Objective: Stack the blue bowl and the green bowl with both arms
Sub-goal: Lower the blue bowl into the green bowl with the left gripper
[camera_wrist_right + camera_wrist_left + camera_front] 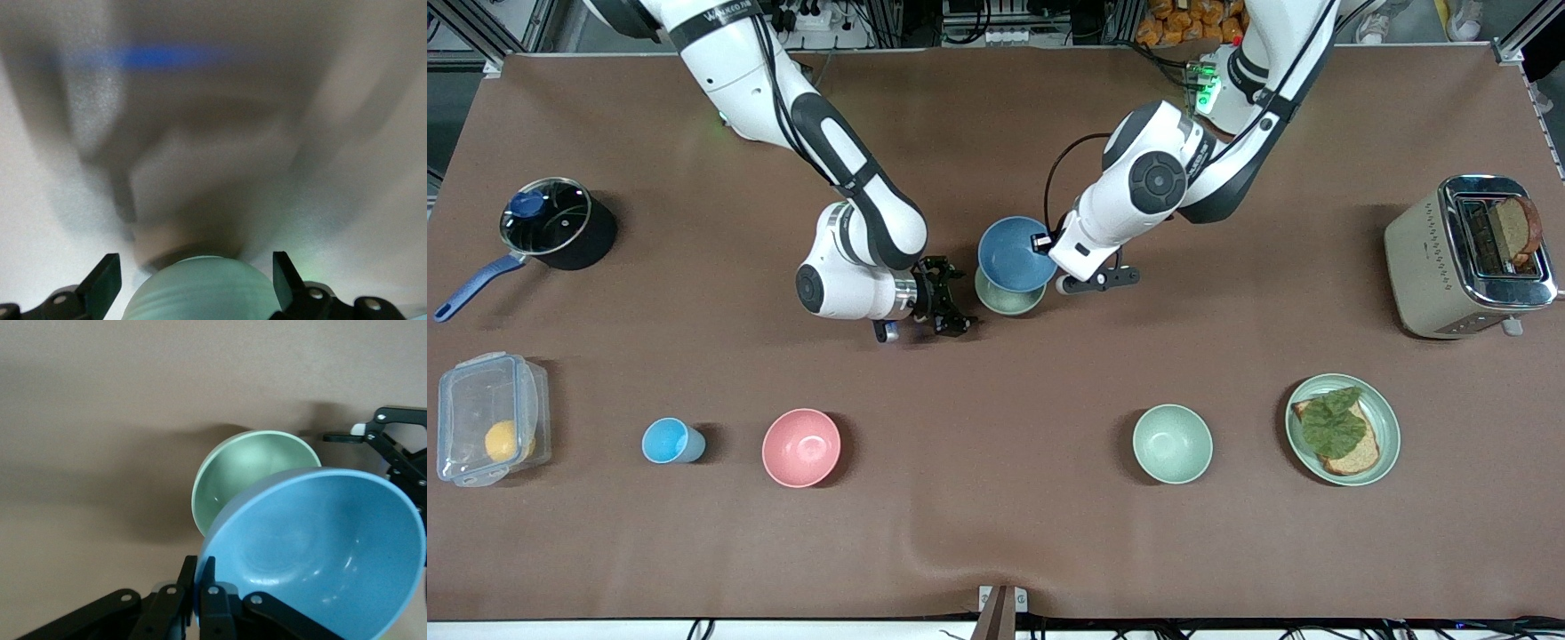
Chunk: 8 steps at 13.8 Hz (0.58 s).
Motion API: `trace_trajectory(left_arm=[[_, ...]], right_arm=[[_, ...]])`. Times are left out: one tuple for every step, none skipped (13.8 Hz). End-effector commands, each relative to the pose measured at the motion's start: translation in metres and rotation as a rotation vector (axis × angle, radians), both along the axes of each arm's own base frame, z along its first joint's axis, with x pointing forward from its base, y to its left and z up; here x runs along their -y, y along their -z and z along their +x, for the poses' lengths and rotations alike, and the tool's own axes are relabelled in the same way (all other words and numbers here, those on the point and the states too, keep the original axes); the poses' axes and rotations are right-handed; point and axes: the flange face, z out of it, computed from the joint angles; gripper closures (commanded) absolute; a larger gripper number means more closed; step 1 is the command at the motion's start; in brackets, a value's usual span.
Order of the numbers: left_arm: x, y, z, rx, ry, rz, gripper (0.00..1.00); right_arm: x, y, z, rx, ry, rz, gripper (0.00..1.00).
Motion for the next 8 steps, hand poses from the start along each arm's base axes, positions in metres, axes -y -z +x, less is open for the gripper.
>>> trace_trajectory(left_arm=[[0.008, 0.015, 0.003, 0.007, -0.003, 0.026, 1.00], [0.008, 0.016, 0.005, 0.015, -0.006, 0.027, 1.00], [0.009, 0.024, 0.004, 0.009, -0.005, 0.037, 1.00], [0.011, 0.029, 0.001, 0.011, 0.006, 0.047, 1.00], [0.012, 0.034, 0.000, 0.004, 0.003, 0.054, 1.00], [0.015, 0.036, -0.003, 0.002, 0.005, 0.060, 1.00], [0.018, 0.038, -0.006, 0.005, 0.014, 0.068, 1.00], [0.018, 0.042, -0.006, -0.001, 0.011, 0.072, 1.00]], right_arm=[[-0.003, 0.001, -0.001, 0.007, 0.006, 0.018, 0.00], [-0.003, 0.001, -0.001, 0.007, 0.007, 0.019, 0.00], [-0.003, 0.001, -0.001, 0.007, 0.006, 0.018, 0.00], [-0.003, 0.002, -0.002, 0.006, 0.007, 0.018, 0.00], [-0.003, 0.001, -0.001, 0.007, 0.007, 0.019, 0.00], [-0.003, 0.001, -0.001, 0.007, 0.006, 0.018, 0.00], [-0.003, 0.001, -0.001, 0.007, 0.006, 0.018, 0.00], [-0.003, 0.001, -0.001, 0.007, 0.006, 0.018, 0.00]])
